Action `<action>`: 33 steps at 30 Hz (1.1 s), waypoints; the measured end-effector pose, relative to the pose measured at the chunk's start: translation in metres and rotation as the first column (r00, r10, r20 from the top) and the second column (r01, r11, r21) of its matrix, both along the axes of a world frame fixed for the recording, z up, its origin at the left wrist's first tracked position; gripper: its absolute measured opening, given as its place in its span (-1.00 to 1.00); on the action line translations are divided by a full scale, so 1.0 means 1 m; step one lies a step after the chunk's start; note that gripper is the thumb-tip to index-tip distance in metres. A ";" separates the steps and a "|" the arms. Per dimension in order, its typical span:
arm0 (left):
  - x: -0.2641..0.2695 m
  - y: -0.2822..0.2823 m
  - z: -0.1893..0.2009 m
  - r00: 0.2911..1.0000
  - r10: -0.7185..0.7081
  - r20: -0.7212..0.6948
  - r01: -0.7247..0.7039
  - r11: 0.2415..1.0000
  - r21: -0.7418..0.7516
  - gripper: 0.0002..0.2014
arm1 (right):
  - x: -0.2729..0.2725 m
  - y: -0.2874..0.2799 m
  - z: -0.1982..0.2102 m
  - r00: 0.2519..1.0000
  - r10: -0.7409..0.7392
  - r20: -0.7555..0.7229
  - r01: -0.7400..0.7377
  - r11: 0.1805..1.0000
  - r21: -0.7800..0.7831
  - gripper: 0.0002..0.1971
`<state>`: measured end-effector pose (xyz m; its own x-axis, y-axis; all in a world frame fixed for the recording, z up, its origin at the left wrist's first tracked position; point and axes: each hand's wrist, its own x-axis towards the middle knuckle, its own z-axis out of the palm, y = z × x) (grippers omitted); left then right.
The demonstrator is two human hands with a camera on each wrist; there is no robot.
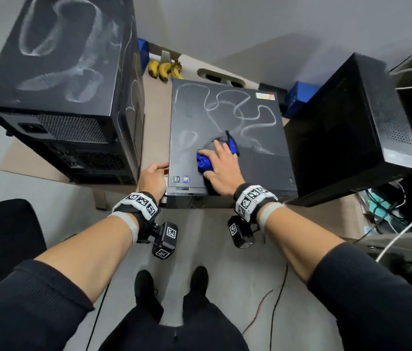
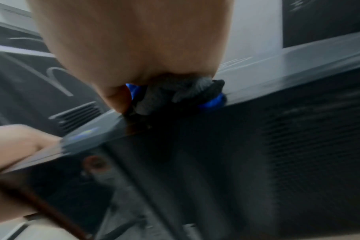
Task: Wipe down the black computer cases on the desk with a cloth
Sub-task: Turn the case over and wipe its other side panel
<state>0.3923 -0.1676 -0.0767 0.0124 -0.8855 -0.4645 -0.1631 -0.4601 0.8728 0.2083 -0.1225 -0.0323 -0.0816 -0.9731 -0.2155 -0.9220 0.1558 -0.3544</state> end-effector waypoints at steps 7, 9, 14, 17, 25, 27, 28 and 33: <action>0.003 0.000 0.000 1.000 -0.003 -0.014 0.004 1.000 0.022 -0.64 | 0.009 0.030 0.007 0.897 0.409 0.167 -0.421 0.906 0.043 -0.32; 0.003 -0.001 0.002 0.999 0.002 -0.035 0.000 0.999 0.045 -0.64 | -0.018 0.025 0.011 0.926 0.348 0.145 -0.363 0.927 0.096 -0.28; 0.002 -0.001 0.006 0.999 0.023 -0.031 -0.021 0.998 0.060 -0.61 | 0.003 -0.040 0.009 0.993 0.117 -0.027 -0.113 0.987 0.114 -0.30; -0.001 -0.003 0.003 0.999 0.018 -0.030 -0.015 0.997 0.076 -0.60 | 0.032 -0.039 0.008 0.976 0.216 0.006 -0.215 0.970 0.116 -0.29; -0.019 -0.034 0.037 0.980 -0.077 0.185 0.048 0.986 0.157 -0.60 | -0.062 0.054 0.010 0.999 -0.036 0.018 0.034 0.990 0.139 -0.30; -0.032 -0.043 0.049 0.969 -0.109 0.224 0.084 0.989 0.120 -0.53 | -0.097 0.057 0.011 0.967 -0.244 -0.079 0.253 0.957 0.140 -0.29; -0.040 -0.046 0.050 0.968 -0.117 0.222 0.095 0.990 0.108 -0.49 | -0.112 0.052 0.010 0.937 -0.328 -0.124 0.343 0.930 0.131 -0.28; -0.065 -0.051 0.050 0.956 -0.072 0.284 0.030 0.988 0.151 -0.31 | -0.144 -0.023 0.010 0.793 -0.586 -0.163 0.605 0.788 0.112 -0.24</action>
<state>0.3275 -0.2181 -0.0268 0.1208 -0.8126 -0.5702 -0.4242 -0.5616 0.7104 0.0642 -0.1452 -0.0227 -0.6675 -0.6786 -0.3066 -0.6595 0.7299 -0.1795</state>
